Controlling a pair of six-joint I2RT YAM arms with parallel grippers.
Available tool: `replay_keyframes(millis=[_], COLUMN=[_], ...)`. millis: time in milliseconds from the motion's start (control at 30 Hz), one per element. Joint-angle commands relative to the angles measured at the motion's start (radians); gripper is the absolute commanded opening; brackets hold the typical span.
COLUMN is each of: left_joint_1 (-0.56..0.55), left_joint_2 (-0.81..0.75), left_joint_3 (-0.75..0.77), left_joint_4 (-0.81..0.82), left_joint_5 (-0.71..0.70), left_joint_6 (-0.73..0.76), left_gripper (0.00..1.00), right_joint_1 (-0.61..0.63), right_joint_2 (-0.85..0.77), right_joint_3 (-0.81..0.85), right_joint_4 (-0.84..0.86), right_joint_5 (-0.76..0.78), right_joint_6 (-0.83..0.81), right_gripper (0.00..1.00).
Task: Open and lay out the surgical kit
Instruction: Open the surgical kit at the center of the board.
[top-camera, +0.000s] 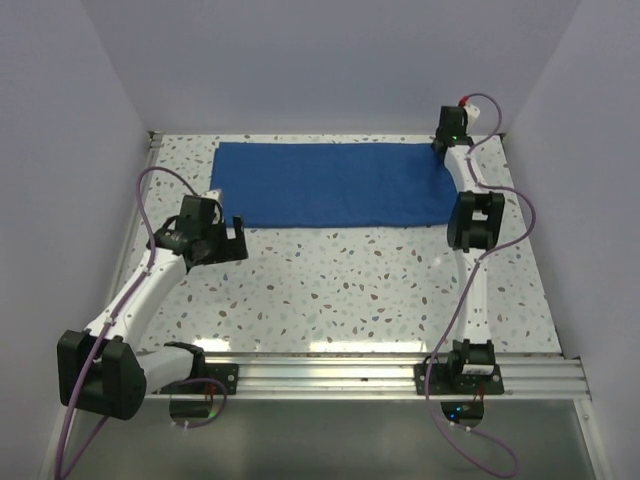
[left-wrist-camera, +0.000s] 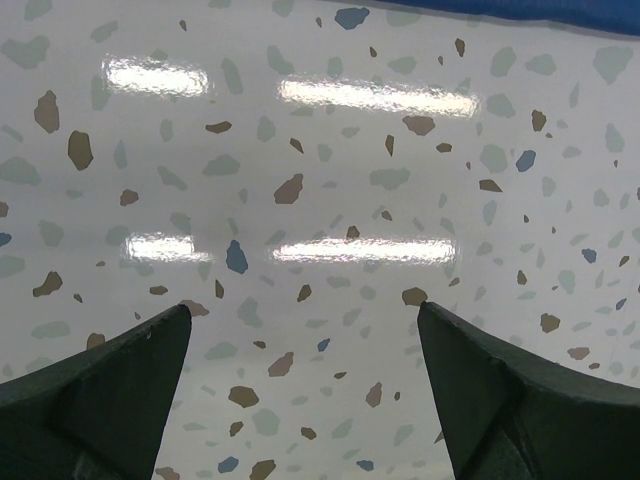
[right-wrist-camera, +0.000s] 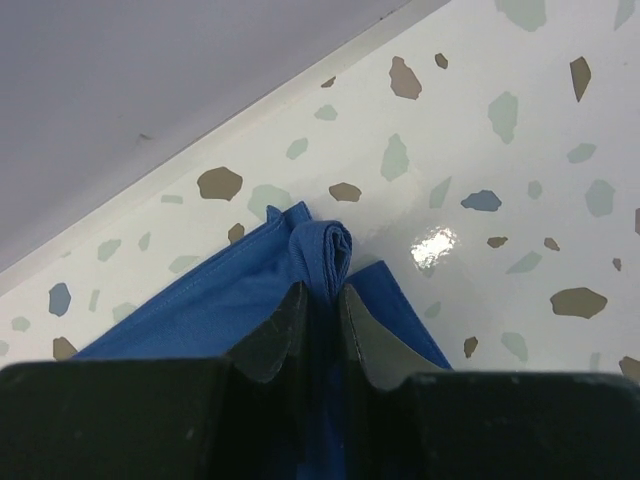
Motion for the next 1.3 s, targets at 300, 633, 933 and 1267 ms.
replay_keyframes(millis=[300, 633, 933, 1267], left_joint_1=[-0.004, -0.004, -0.004, -0.004], left_joint_2=[-0.068, -0.065, 0.030, 0.105], left_joint_3=[0.043, 0.279, 0.530, 0.623], left_joint_4=[0.002, -0.006, -0.030, 0.008], left_joint_5=[-0.060, -0.118, -0.133, -0.101], left_joint_6=[-0.006, -0.030, -0.078, -0.157], left_gripper=[1.00, 1.00, 1.00, 1.00], right_joint_1=[0.062, 0.192, 0.250, 0.290], right_joint_2=[-0.302, -0.667, -1.225, -2.038], right_joint_3=[-0.084, -0.492, -1.140, -1.578], right_joint_4=[-0.042, -0.077, -0.109, -0.575], right_joint_5=[-0.061, -0.141, -0.244, -0.083], right_joint_6=[-0.059, -0.039, 0.033, 0.178], right_gripper=[0.00, 0.00, 0.00, 0.00])
